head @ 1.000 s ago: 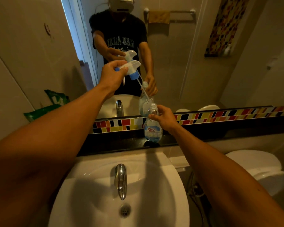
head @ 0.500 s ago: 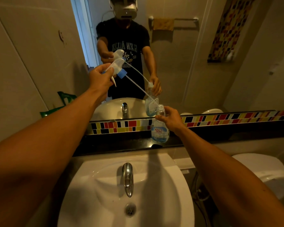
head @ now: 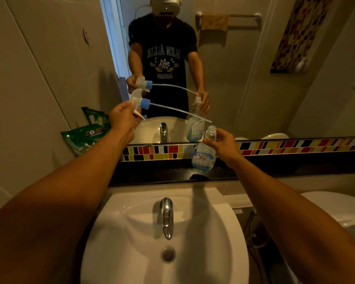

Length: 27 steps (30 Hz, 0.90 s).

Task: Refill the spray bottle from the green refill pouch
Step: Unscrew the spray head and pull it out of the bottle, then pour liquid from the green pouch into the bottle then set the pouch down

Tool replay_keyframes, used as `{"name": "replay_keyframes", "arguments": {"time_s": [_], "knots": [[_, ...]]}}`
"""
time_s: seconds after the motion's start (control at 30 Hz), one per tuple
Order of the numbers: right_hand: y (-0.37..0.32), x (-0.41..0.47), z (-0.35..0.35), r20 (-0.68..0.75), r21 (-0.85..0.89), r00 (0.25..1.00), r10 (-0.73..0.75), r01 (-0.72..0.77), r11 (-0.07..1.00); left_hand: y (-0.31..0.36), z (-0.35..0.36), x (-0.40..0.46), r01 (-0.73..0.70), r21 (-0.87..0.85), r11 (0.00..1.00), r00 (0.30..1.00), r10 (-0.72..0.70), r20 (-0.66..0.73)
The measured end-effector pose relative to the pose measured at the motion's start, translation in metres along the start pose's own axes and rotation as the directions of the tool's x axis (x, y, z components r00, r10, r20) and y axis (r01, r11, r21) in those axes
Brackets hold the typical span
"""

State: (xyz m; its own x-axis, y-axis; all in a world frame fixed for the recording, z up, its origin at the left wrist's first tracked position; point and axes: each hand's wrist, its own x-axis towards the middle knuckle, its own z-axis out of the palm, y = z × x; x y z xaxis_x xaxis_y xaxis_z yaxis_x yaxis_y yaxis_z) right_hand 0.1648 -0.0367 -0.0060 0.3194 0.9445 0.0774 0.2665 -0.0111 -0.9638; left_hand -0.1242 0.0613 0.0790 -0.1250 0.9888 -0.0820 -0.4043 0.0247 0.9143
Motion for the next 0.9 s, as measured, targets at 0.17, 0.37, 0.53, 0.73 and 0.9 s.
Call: {"name": "replay_keyframes", "arguments": {"time_s": [0.17,0.37,0.53,0.73,0.9], "knots": [[0.011,-0.002,0.008,0.060,-0.050,0.998,-0.021,0.025,0.998,-0.043,-0.022,0.007,0.112,-0.070,0.991,0.986,-0.120,-0.115],[0.016,0.003,0.032,0.142,-0.079,0.988,-0.062,0.074,0.994,-0.102,-0.047,0.008,0.173,0.041,0.984,0.971,-0.164,-0.172],[0.017,0.016,0.056,0.186,-0.115,0.979,-0.088,0.110,0.987,-0.142,-0.060,0.015,0.255,0.084,0.963,0.954,-0.236,-0.187],[0.022,0.033,0.079,0.231,-0.140,0.965,-0.125,0.160,0.977,-0.183,-0.069,0.025,0.313,0.157,0.937,0.924,-0.262,-0.280],[0.031,0.049,0.088,0.243,-0.177,0.960,-0.136,0.182,0.967,-0.209,-0.080,0.036,0.315,0.374,0.872,0.930,-0.205,-0.306]]}}
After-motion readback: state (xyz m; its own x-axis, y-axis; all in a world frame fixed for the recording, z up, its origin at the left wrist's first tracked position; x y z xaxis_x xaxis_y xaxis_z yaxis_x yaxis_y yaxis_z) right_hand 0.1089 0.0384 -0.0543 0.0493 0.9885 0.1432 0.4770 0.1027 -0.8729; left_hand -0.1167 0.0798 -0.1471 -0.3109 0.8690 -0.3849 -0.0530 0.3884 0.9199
